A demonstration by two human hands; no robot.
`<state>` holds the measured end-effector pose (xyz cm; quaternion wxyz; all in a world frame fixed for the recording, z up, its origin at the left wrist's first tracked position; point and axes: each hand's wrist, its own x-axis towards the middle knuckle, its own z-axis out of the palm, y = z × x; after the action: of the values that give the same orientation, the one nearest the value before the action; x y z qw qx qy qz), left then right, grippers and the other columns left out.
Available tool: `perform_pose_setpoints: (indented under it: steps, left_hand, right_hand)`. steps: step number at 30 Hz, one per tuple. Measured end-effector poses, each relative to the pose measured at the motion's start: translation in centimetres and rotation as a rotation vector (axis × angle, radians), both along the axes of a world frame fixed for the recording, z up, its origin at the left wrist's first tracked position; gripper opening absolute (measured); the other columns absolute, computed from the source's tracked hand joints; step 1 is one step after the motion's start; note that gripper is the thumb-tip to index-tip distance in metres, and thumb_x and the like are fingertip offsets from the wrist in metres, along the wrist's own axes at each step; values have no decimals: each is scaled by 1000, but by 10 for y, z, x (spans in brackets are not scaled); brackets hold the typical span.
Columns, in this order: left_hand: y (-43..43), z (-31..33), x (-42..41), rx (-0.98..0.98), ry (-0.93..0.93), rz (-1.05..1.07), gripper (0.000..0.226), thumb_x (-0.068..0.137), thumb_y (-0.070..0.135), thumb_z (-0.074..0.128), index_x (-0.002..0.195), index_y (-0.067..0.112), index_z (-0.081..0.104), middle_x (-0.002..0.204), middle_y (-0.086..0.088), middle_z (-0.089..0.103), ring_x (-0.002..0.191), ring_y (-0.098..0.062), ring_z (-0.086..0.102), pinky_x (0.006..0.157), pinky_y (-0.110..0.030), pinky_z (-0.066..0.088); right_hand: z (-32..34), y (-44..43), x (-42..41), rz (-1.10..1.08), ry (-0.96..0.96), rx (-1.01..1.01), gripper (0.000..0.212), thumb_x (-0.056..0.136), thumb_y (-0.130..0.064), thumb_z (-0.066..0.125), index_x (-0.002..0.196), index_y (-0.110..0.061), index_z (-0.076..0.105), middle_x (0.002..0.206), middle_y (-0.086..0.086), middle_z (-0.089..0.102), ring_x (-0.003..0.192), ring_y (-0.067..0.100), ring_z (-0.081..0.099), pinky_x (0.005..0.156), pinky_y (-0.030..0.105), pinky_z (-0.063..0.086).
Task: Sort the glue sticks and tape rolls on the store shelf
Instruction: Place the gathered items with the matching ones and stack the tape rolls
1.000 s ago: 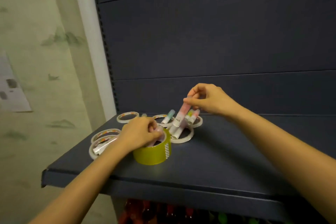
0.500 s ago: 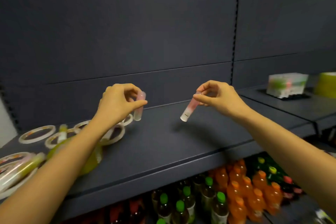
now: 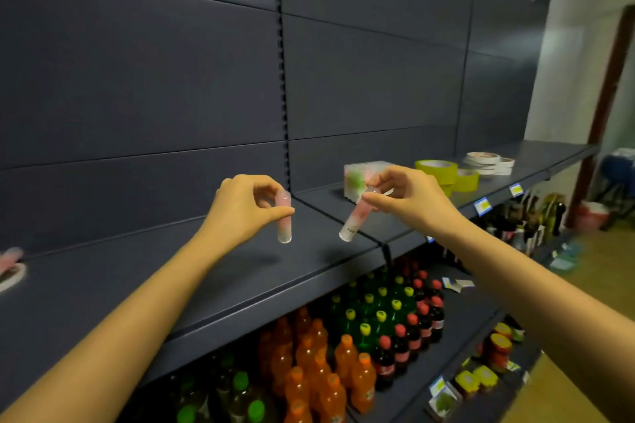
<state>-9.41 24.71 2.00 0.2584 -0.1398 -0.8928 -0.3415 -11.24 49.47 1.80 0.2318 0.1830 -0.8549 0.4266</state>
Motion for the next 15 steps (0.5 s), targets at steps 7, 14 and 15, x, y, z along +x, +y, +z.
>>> perform_pose_setpoints:
  steps: [7,14,15]
  left_hand:
    - [104,-15,-44,72,28,-24,9,77,8,70,78,16,65,68,-2,72,63,-6,66,61,-7,45]
    - [165,-15,-94,10,57,55,16,76,12,70,90,14,63,86,-1,70,72,-16,68,71,-23,48]
    - [170,-15,-103,-9,58,72,17,75,14,71,90,14,64,86,-2,71,74,-16,68,75,-24,49]
  right_hand:
    - [-1,101,-27,-41,42,53,15,81,-22,72,91,-14,63,87,4,68,77,15,65,73,27,51]
    - [-4,152,-66,-67,67,104,15,82,-24,71,91,-16,62,83,-3,64,76,14,63,63,17,46]
    - [-6,157,-74,-73,71,113,16,82,-24,71,92,-16,62,83,-4,64,76,14,64,63,17,46]
